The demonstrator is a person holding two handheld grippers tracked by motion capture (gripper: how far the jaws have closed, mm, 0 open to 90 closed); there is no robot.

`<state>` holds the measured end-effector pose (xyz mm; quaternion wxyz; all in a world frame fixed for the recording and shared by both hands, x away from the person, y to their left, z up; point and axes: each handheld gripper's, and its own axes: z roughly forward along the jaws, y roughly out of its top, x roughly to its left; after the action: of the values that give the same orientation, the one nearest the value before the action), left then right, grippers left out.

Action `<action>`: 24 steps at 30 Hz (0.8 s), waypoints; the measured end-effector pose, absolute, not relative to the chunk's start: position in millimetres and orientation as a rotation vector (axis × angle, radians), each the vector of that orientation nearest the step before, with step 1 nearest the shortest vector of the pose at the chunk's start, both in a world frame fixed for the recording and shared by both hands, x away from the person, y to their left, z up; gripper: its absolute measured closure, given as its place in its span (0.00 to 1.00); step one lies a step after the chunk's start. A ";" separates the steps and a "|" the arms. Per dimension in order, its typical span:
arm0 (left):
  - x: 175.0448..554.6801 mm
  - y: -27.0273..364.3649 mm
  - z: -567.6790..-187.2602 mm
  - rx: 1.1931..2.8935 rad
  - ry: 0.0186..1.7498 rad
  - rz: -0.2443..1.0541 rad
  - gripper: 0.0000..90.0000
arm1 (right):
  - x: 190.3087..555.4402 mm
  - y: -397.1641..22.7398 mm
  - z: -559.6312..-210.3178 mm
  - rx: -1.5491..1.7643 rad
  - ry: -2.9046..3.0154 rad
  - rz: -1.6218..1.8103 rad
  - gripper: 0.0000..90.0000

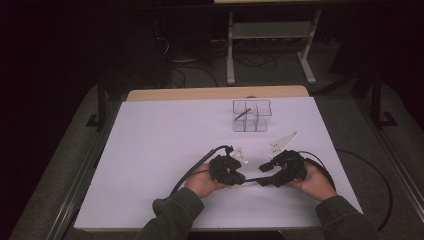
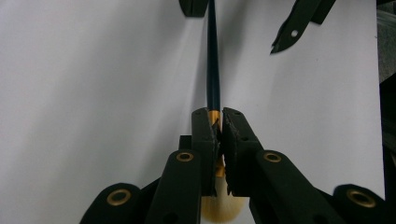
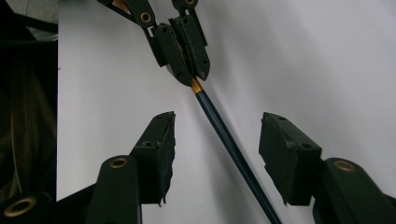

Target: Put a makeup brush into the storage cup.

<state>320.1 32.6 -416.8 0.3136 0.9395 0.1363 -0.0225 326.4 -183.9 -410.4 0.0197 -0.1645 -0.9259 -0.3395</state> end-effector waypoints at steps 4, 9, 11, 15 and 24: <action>319.5 32.6 -416.0 2.474 0.353 -0.060 0.93 | 328.3 -174.2 -414.4 -0.455 -2.882 -1.010 0.53; 320.3 32.4 -415.5 2.479 0.335 -0.053 0.93 | 331.4 -168.5 -419.4 -0.418 -2.886 -0.980 0.61; 320.3 32.3 -415.4 2.483 0.333 -0.053 0.93 | 331.7 -166.4 -421.5 -0.405 -2.890 -0.966 0.64; 320.3 32.2 -414.9 2.489 0.324 -0.052 0.93 | 332.1 -161.8 -425.2 -0.369 -2.904 -0.942 0.67; 319.2 32.6 -412.4 2.479 0.309 -0.054 0.93 | 331.9 -155.4 -428.5 -0.305 -2.934 -0.924 0.78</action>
<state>319.2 32.6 -412.4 0.3160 0.9412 0.1175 -0.0205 331.9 -155.4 -428.5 0.0252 -0.0987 -0.9489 -0.2987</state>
